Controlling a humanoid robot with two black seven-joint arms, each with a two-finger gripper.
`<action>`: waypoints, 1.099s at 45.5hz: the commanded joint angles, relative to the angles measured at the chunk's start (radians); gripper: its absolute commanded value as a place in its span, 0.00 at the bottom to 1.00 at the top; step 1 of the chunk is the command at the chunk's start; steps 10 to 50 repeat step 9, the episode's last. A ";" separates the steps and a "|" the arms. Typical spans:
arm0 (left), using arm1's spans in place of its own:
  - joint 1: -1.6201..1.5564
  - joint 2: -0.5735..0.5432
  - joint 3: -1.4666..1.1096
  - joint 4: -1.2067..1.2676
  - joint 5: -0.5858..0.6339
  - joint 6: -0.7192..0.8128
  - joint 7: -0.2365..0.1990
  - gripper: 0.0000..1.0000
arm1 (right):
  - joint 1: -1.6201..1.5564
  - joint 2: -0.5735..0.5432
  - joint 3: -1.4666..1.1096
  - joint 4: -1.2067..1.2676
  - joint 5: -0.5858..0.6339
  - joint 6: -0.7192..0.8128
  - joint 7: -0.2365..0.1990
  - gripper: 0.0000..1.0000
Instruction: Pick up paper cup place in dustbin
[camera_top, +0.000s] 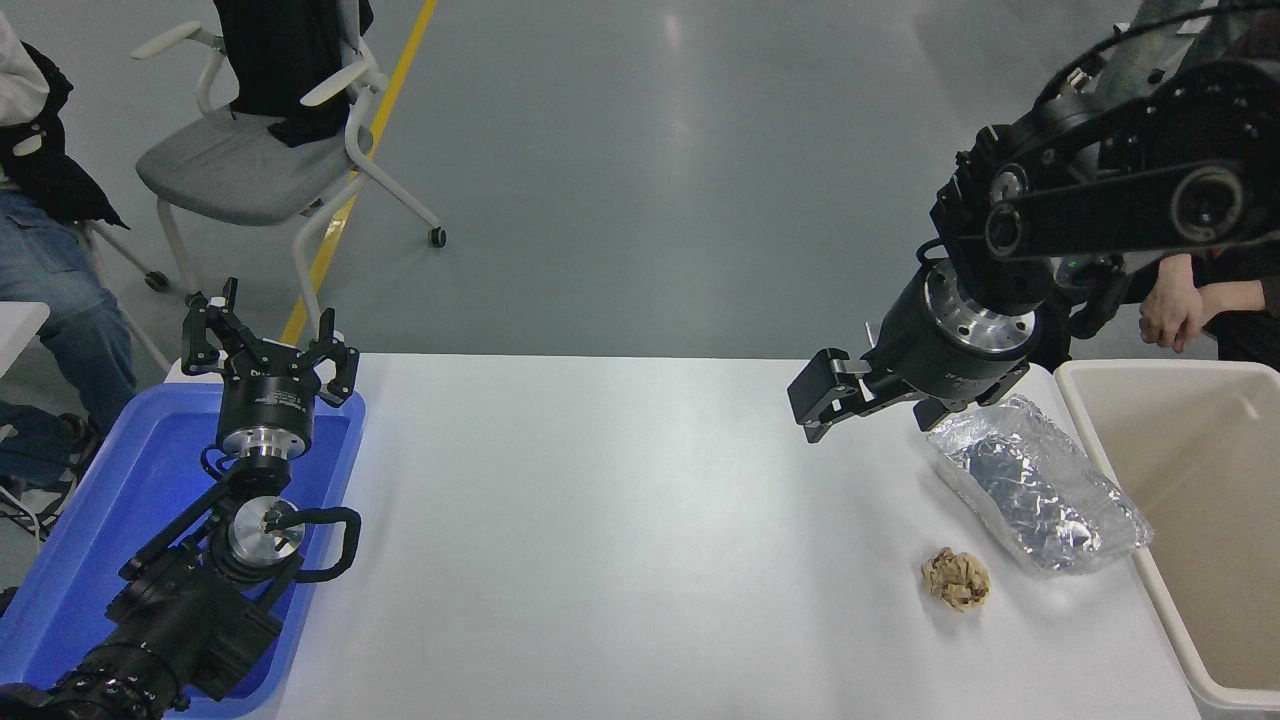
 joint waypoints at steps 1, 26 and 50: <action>0.000 0.000 0.000 0.001 0.000 0.000 0.000 0.99 | 0.035 0.010 -0.004 0.002 0.019 0.027 -0.001 1.00; 0.000 0.000 -0.001 0.001 0.000 0.000 0.000 0.99 | 0.005 0.007 -0.004 -0.018 0.016 0.024 0.010 1.00; 0.000 0.000 -0.001 0.001 0.000 0.000 0.000 0.99 | 0.005 0.007 -0.004 -0.018 0.016 0.024 0.010 1.00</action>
